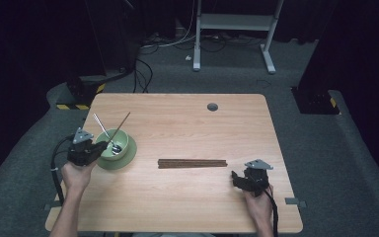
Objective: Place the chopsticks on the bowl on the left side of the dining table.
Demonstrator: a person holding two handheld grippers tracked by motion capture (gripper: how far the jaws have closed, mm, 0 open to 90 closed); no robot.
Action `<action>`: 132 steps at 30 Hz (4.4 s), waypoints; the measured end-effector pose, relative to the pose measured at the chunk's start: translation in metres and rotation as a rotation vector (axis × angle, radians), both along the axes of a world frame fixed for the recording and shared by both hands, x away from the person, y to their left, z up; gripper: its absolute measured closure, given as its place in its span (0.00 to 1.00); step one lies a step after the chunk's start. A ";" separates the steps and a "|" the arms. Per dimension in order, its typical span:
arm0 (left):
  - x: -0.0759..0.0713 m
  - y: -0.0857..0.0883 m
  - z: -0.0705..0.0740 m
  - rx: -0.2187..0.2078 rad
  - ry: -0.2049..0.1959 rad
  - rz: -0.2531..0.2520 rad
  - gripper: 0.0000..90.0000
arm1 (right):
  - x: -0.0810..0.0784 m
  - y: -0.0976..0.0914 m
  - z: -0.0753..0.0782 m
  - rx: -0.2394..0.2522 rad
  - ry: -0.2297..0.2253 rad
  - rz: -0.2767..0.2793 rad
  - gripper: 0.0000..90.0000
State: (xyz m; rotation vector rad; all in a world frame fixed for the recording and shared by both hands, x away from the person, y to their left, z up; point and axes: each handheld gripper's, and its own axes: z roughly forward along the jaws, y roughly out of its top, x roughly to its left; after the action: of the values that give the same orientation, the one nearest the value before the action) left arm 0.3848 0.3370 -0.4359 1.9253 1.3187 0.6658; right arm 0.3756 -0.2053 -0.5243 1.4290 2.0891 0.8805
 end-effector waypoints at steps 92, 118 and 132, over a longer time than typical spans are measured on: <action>0.025 -0.021 0.008 -0.045 -0.012 0.048 0.45 | -0.001 0.000 0.000 0.000 0.002 -0.001 0.28; 0.025 -0.057 0.012 -0.094 -0.035 -0.038 0.37 | 0.000 0.000 0.000 0.000 0.002 -0.001 0.28; 0.029 -0.070 0.009 -0.123 -0.030 -0.049 0.33 | 0.000 0.000 0.000 0.000 0.002 -0.001 0.28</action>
State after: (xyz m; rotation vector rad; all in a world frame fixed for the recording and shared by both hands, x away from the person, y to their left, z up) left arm 0.4134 0.2668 -0.4268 1.8358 1.2604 0.5744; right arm 0.3751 -0.2052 -0.5242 1.4317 2.0897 0.8794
